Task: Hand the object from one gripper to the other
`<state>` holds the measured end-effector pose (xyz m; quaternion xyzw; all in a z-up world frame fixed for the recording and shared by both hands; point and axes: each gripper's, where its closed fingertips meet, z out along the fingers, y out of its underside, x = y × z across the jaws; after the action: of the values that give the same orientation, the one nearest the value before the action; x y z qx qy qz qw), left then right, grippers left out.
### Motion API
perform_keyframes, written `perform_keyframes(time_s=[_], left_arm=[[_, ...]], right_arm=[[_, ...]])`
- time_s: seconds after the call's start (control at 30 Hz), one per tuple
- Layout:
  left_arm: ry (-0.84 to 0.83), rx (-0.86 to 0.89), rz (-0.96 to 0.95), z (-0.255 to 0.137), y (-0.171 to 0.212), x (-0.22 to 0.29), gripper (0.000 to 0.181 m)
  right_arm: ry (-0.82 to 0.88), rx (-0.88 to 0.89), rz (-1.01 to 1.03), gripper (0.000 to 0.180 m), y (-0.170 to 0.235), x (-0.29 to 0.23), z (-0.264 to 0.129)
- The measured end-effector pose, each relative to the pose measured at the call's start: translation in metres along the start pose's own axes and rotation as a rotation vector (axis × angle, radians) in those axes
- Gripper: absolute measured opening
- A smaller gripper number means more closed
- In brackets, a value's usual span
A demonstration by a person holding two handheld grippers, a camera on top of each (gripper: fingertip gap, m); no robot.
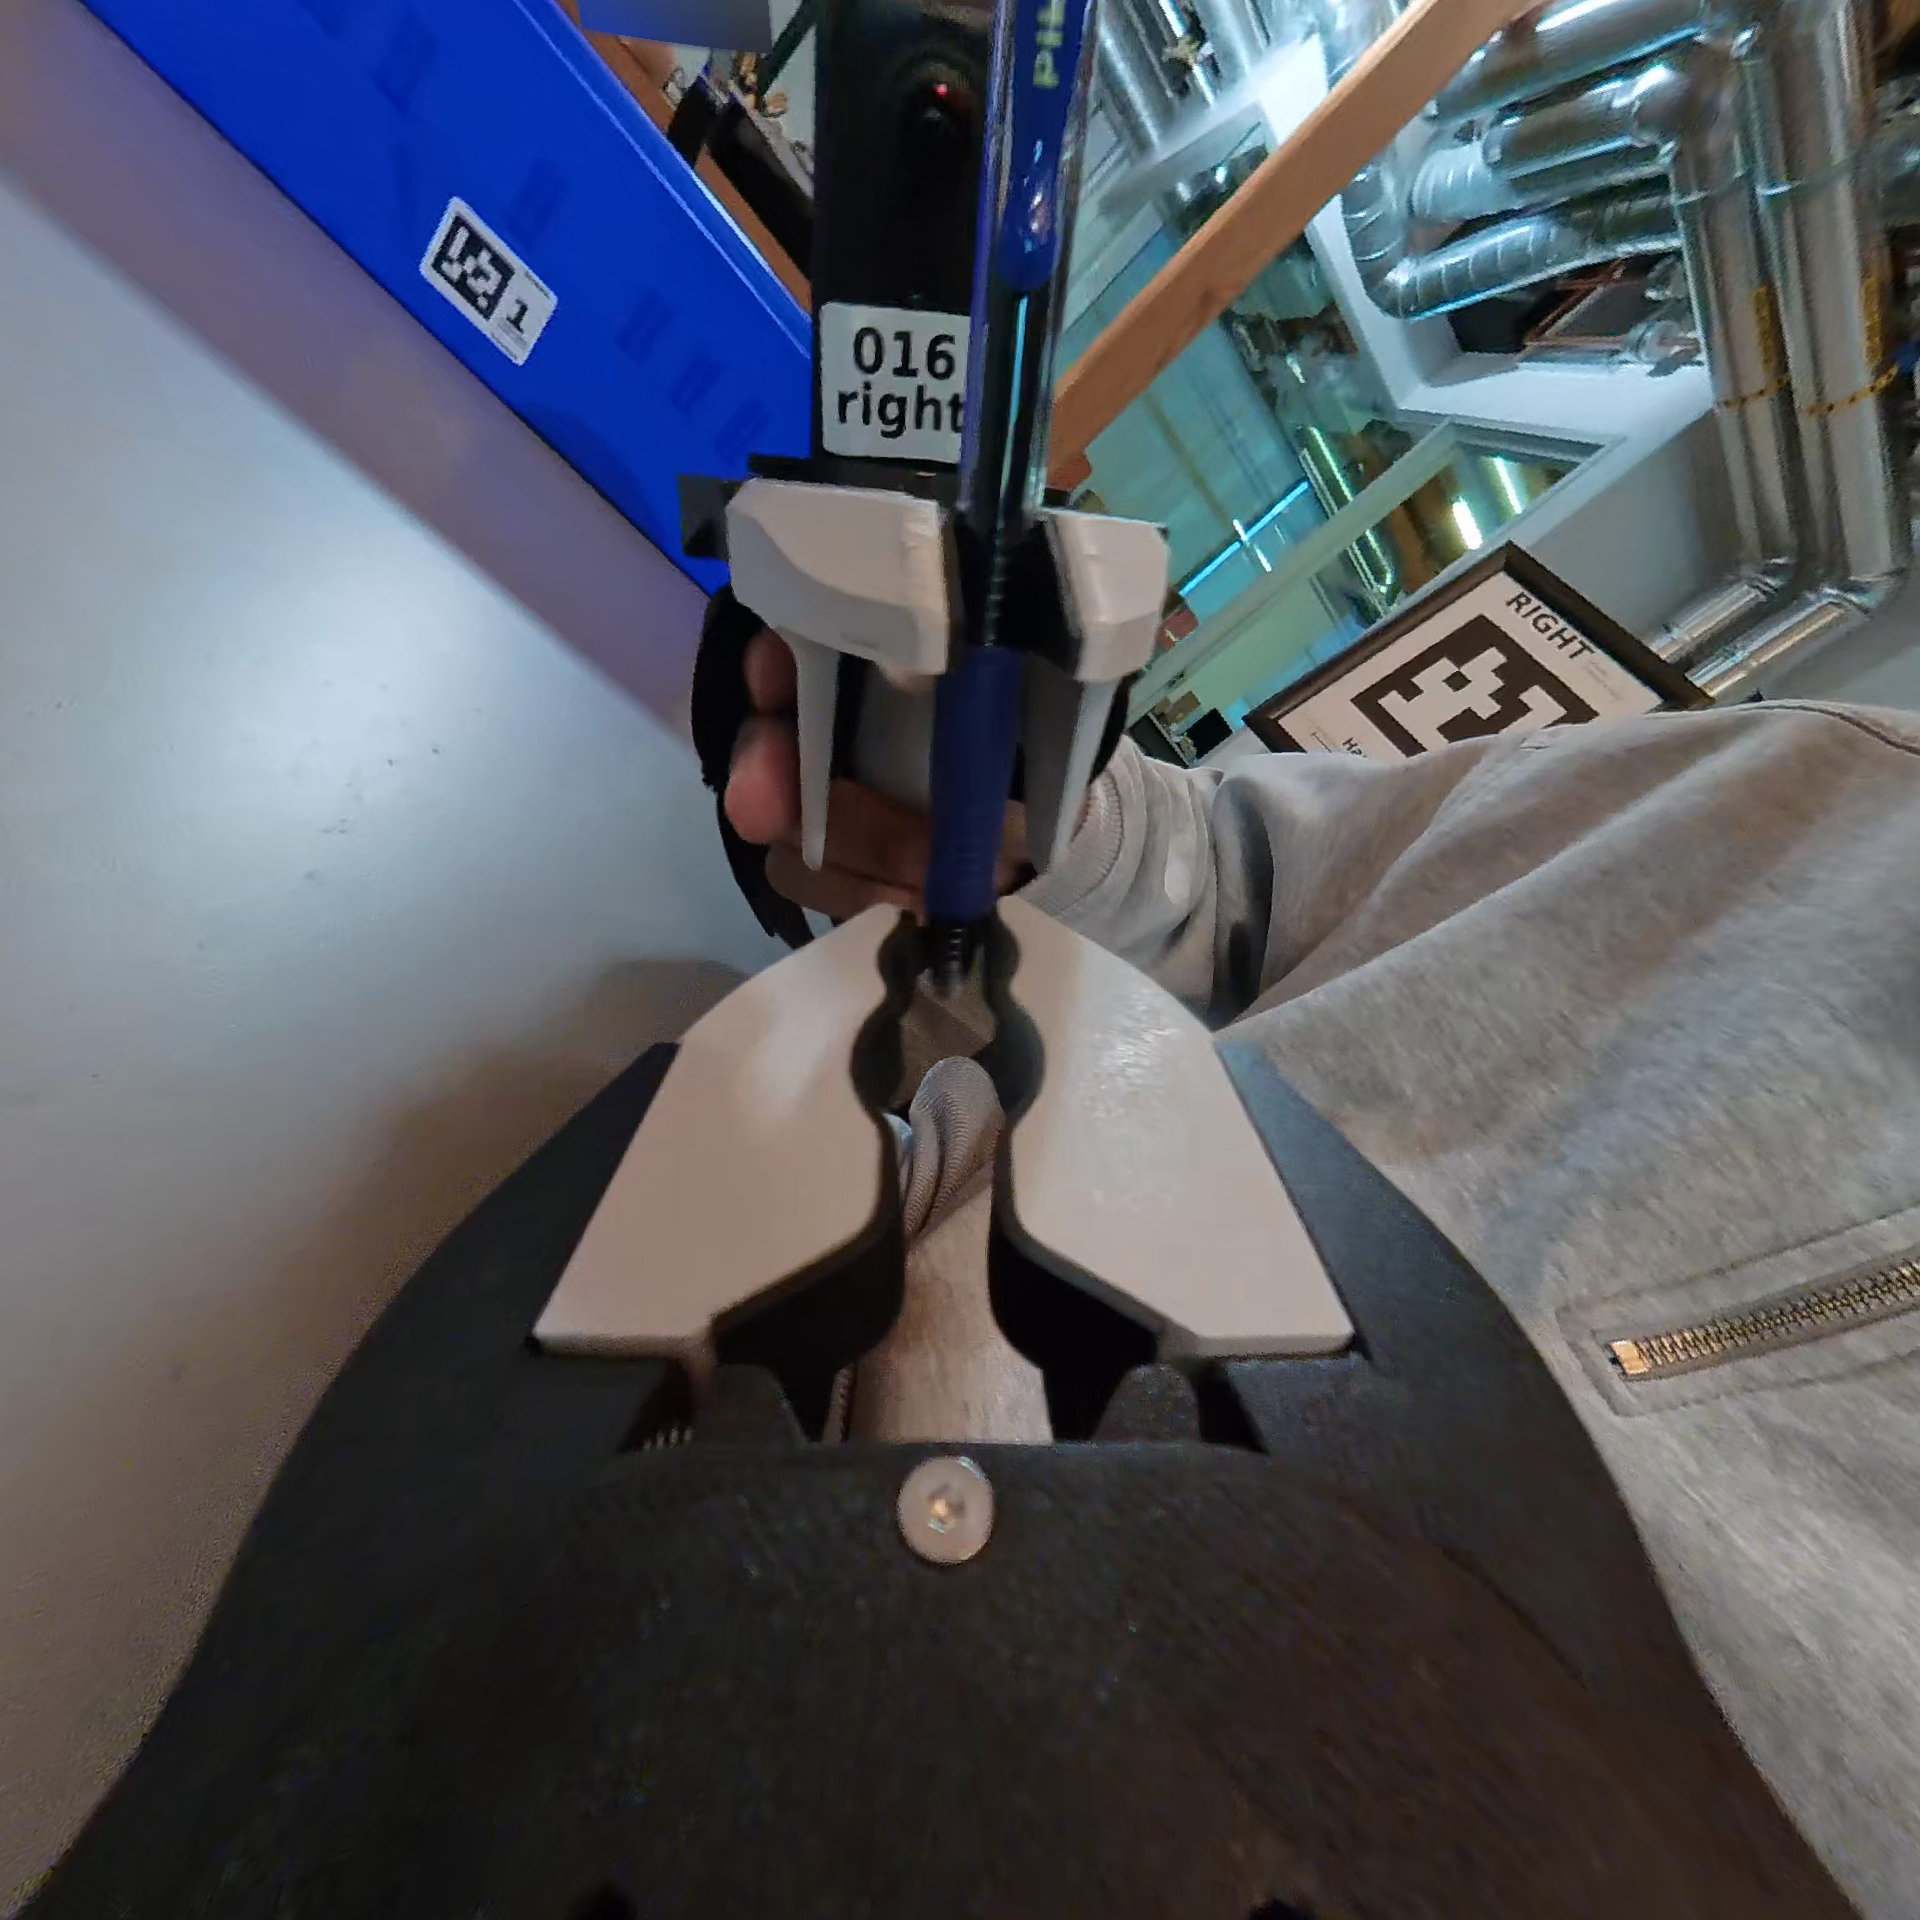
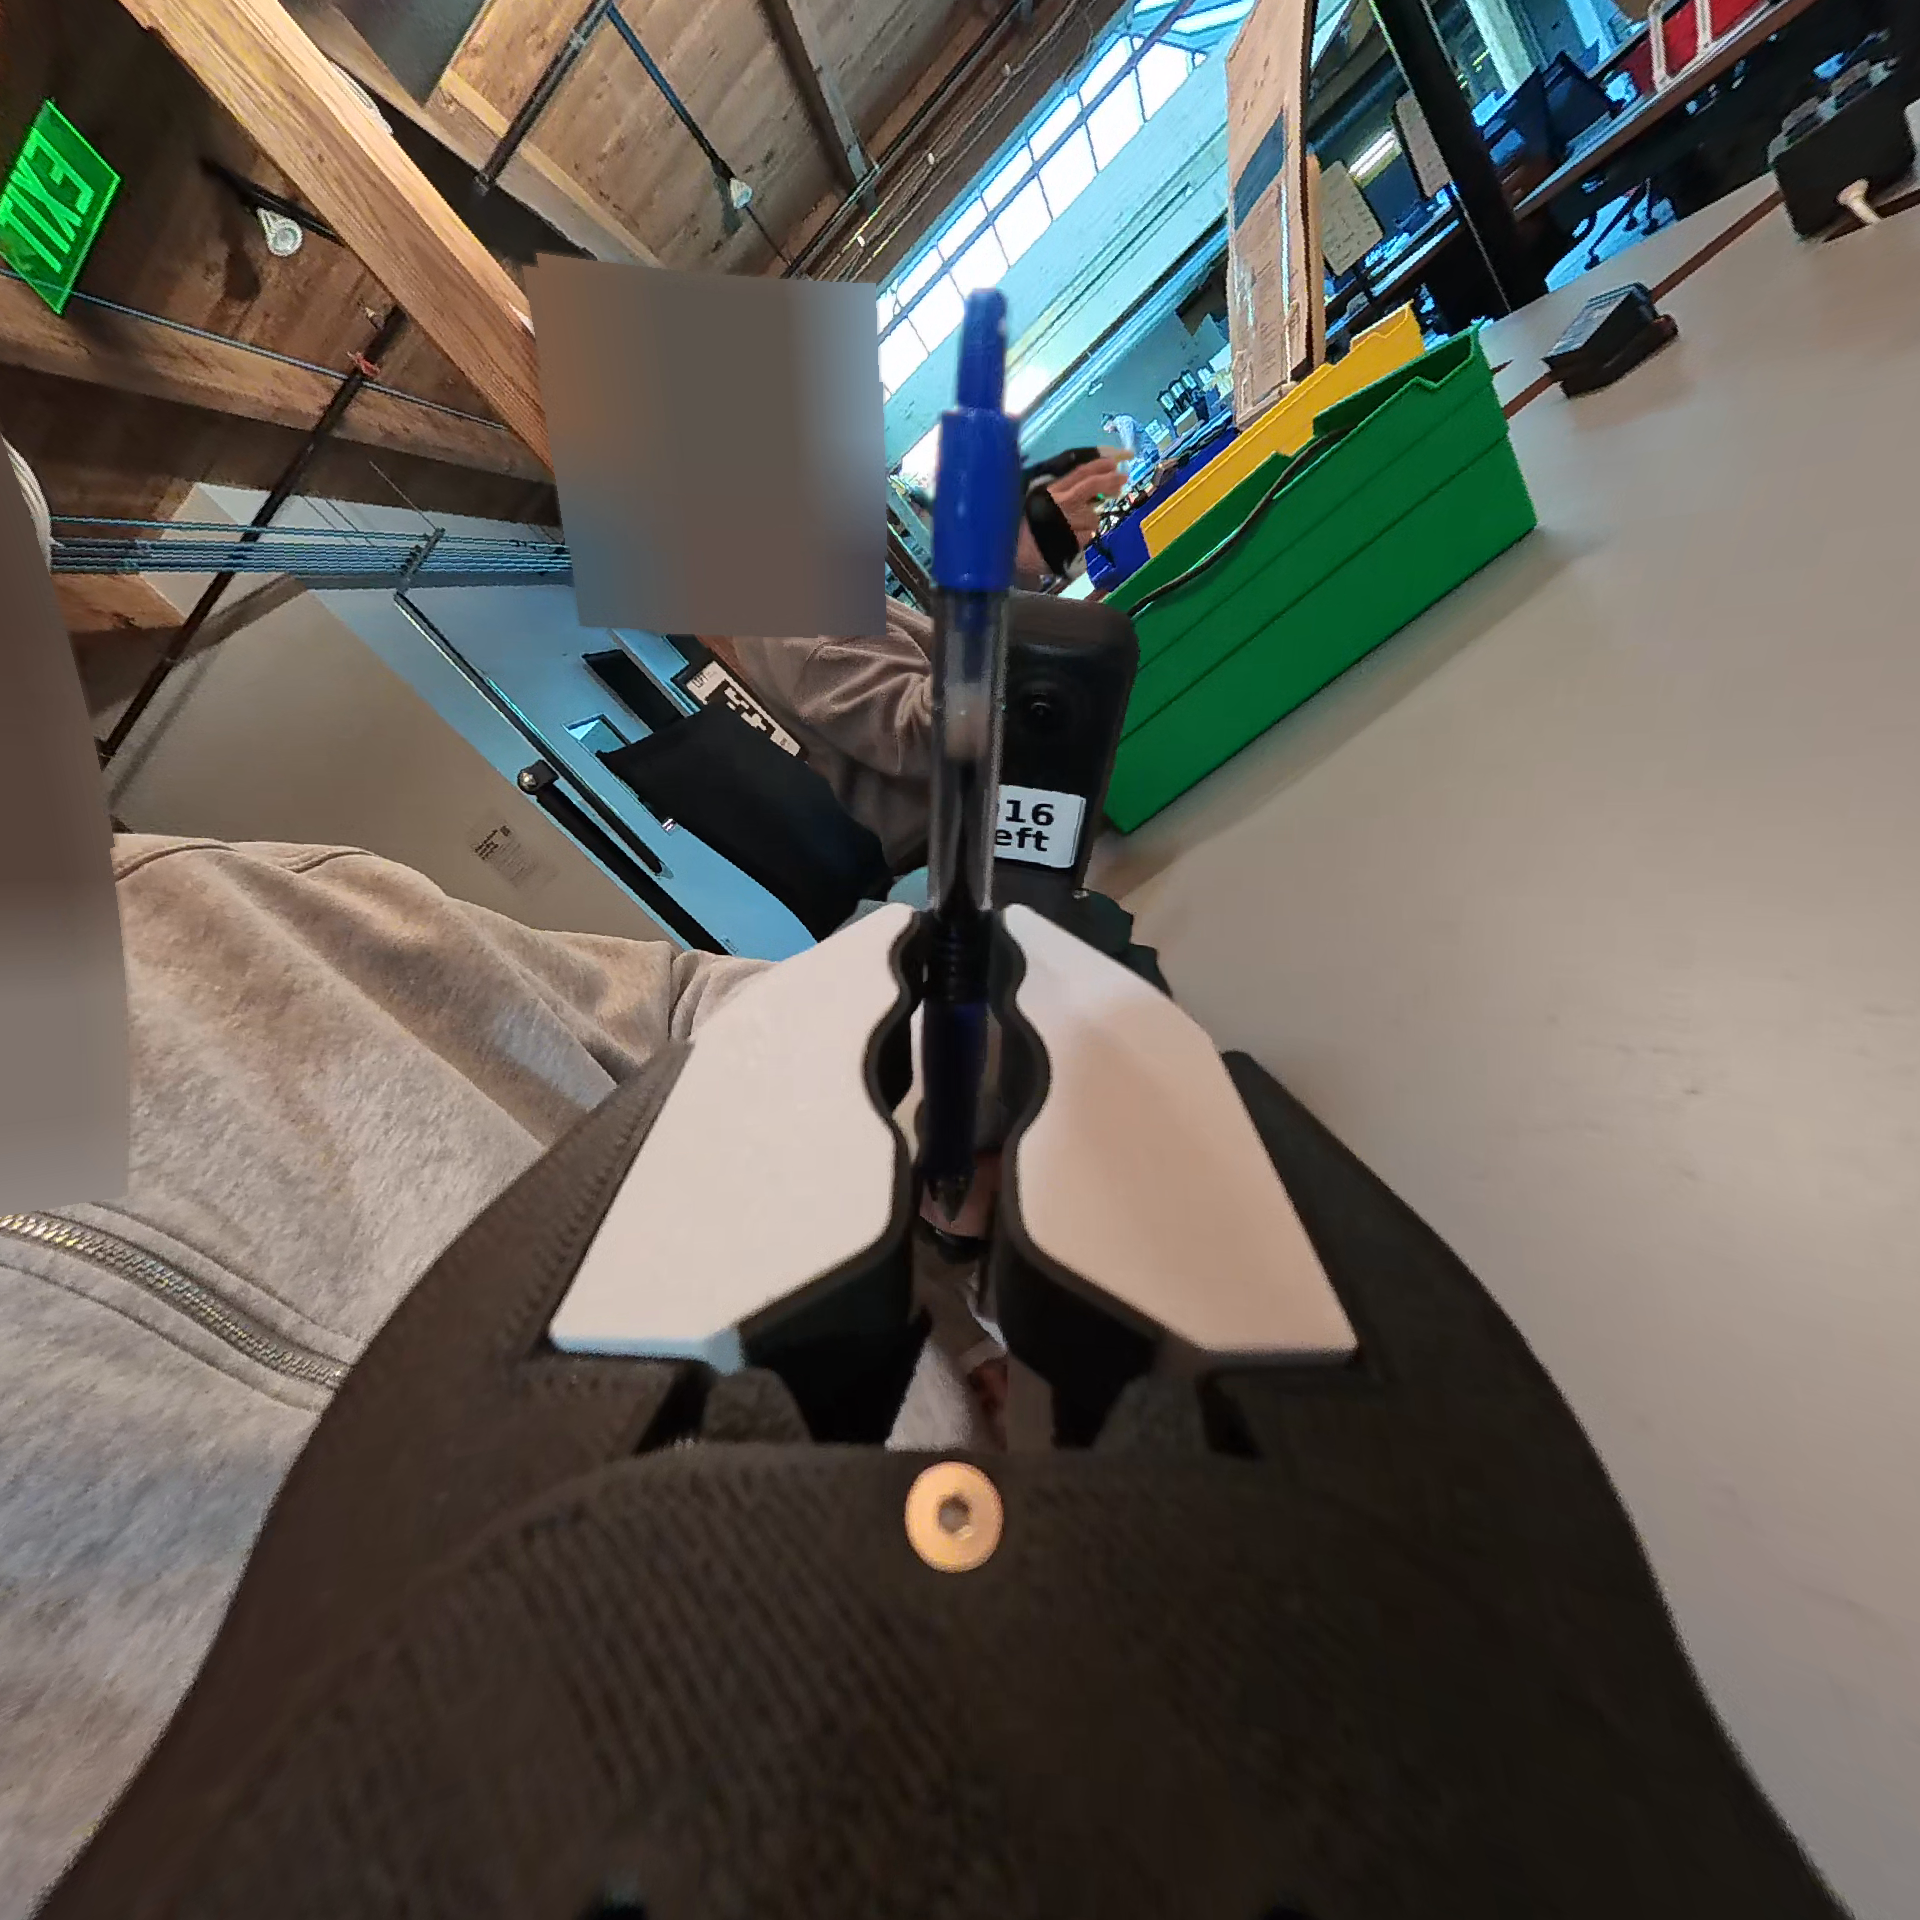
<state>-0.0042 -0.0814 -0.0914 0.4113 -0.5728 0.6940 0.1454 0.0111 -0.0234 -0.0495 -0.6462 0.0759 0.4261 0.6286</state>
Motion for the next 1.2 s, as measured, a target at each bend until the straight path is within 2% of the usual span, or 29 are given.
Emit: perform_keyframes(time_s=[0.2,0.3,0.43,0.67,0.9,1.2], left_arm=[[0.015,0.002,0.025,-0.001,-0.001,0.004,0.009],[0.023,0.020,0.022,0.000,-0.003,0.006,0.022],[0.014,0.024,0.057,-0.002,-0.005,0.006,0.010],[0.015,0.016,0.070,-0.001,-0.003,0.007,0.010],[0.032,0.046,0.062,-0.003,-0.008,0.010,0.010],[0.052,0.091,0.059,-0.006,-0.014,0.012,0.010]], right_arm=[[-0.012,0.010,0.026,0.011,-0.001,0.000,0.000],[-0.012,-0.016,0.010,0.011,0.003,-0.001,0.002],[-0.015,-0.043,-0.005,0.011,0.008,-0.003,0.005],[-0.031,-0.037,0.035,0.012,0.008,-0.004,0.005],[-0.017,0.117,0.062,0.047,-0.016,0.000,-0.005],[0.014,0.215,0.071,0.053,-0.033,0.008,-0.018]])
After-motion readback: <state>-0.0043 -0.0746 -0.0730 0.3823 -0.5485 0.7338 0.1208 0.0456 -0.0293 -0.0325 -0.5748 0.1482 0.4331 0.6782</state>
